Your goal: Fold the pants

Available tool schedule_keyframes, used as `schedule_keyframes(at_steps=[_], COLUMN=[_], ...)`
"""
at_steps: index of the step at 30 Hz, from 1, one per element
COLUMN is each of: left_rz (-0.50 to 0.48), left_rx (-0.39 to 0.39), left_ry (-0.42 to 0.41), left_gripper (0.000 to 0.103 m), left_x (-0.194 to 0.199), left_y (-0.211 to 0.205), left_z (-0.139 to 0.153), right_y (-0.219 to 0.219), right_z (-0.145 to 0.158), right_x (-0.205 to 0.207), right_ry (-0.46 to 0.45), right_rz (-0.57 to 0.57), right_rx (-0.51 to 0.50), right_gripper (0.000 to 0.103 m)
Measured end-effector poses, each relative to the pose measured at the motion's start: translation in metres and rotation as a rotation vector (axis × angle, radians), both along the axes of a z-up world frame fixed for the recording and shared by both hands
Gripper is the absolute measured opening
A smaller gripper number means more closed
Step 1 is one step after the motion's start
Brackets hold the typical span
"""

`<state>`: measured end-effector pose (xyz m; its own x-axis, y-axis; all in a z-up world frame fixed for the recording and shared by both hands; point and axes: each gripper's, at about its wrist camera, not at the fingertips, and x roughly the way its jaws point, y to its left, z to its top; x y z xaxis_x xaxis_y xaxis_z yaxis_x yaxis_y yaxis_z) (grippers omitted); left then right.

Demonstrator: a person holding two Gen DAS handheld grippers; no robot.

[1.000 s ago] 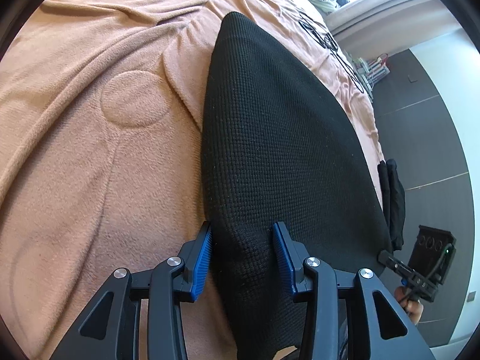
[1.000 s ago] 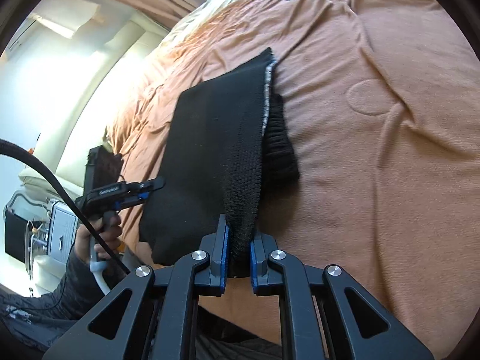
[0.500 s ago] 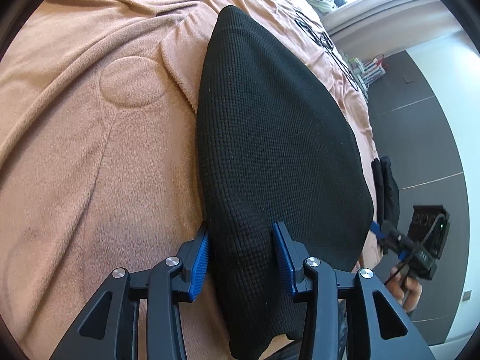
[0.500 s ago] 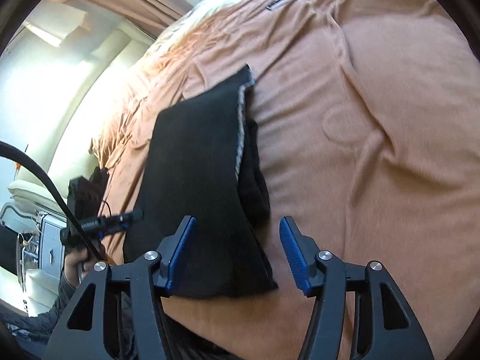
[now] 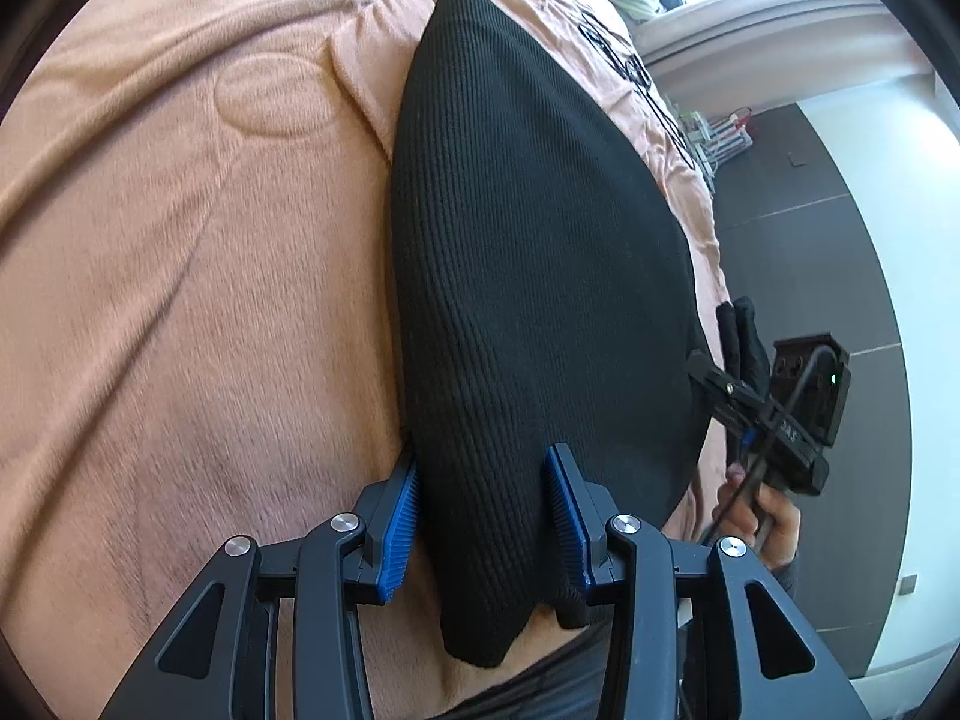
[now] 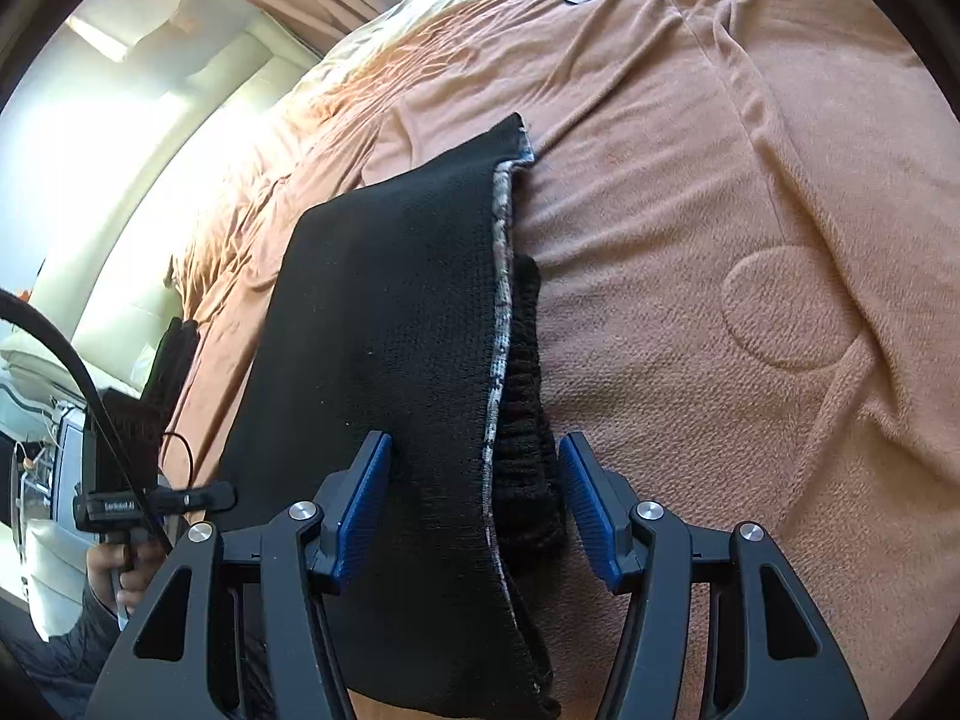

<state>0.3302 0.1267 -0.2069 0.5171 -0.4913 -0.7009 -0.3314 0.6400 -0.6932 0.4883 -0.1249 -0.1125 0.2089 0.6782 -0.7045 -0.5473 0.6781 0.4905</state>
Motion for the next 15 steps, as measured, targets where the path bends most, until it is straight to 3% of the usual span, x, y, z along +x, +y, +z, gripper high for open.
schedule_keyframes(at_steps=[3,5,8,15], left_rz=[-0.007,-0.007,-0.004,-0.002], left_rx=[-0.001,0.004,0.007,0.028], left_ry=[-0.009,-0.014,-0.029,-0.049], left_gripper=[0.039,0.023,0.015,0.012], left_x=[-0.007,-0.01,-0.015,-0.024], left_y=[-0.002,-0.002,0.003,0.017], left_z=[-0.002,-0.001,0.003,0.012], right_y=[0.003,0.004,0.004,0.007], right_z=[0.0,0.001,0.003,0.006], right_x=[-0.004,-0.005,-0.006,-0.023], right_ry=[-0.021,-0.005,0.01,0.056], right_rz=[0.001,-0.003,-0.011,-0.025], right_rx=[-0.019,-0.009,-0.001,0.018], right_gripper=[0.037,0.03,0.021,0.015])
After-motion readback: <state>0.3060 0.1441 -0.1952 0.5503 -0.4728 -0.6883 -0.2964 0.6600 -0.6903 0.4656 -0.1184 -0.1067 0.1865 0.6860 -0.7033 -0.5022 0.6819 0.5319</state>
